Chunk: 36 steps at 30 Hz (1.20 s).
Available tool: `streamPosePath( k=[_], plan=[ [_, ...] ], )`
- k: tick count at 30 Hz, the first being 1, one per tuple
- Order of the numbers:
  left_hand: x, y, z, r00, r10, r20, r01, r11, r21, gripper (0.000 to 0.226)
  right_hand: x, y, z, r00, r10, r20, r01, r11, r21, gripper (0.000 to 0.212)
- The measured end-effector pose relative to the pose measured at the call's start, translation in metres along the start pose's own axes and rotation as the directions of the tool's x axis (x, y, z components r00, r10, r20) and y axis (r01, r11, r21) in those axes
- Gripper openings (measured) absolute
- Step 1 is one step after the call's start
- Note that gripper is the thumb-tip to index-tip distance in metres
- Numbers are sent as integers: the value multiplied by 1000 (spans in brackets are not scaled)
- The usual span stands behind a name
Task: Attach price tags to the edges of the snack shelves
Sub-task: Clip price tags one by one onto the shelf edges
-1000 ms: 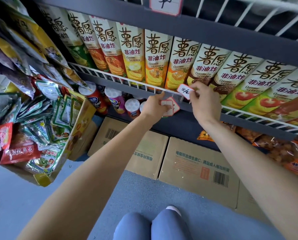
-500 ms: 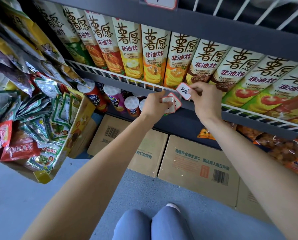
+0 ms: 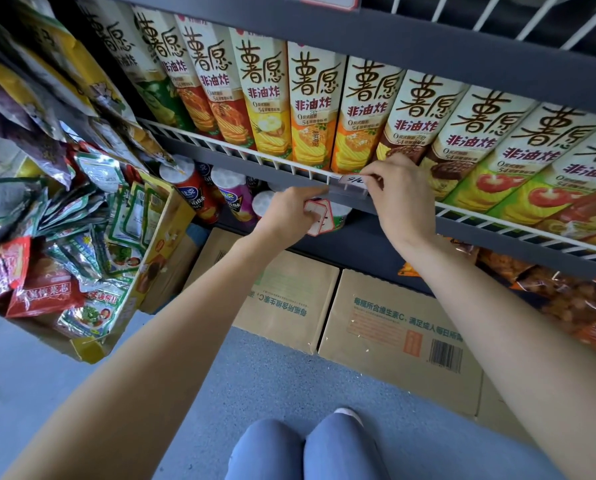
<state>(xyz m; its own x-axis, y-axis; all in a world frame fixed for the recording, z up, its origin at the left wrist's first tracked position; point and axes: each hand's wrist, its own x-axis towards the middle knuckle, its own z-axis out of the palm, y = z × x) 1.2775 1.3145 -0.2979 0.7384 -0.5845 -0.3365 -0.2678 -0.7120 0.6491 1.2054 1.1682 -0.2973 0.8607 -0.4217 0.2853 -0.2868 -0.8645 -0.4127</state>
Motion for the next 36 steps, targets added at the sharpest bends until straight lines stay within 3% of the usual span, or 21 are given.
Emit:
streamPosePath(
  k=[5, 10, 19, 30, 33, 36],
  plan=[
    [3, -2, -2, 1000, 6, 12, -7, 995, 98, 49, -1, -2, 14, 991, -130, 17, 130, 969, -212, 7],
    [5, -1, -2, 1000, 11, 12, -12, 994, 108, 50, -5, 0, 24, 983, -161, 92, 183, 921, -344, 15],
    [9, -2, -5, 1000, 17, 9, -18, 994, 112, 50, -13, 0, 22, 961, -248, 124, 277, 857, -434, 24],
    [15, -2, -6, 1000, 10, 6, -10, 997, 76, 49, -24, -2, 20, 972, -157, 173, 224, 841, -492, 40],
    [10, 0, -9, 998, -54, -17, 53, 998, -41, 44, -24, 1, 19, 967, -160, 197, 237, 844, -481, 38],
    [0, 3, -15, 983, -183, -18, 166, 925, -343, 40, -26, -2, 15, 961, -113, 252, 217, 873, -437, 36]
  ],
)
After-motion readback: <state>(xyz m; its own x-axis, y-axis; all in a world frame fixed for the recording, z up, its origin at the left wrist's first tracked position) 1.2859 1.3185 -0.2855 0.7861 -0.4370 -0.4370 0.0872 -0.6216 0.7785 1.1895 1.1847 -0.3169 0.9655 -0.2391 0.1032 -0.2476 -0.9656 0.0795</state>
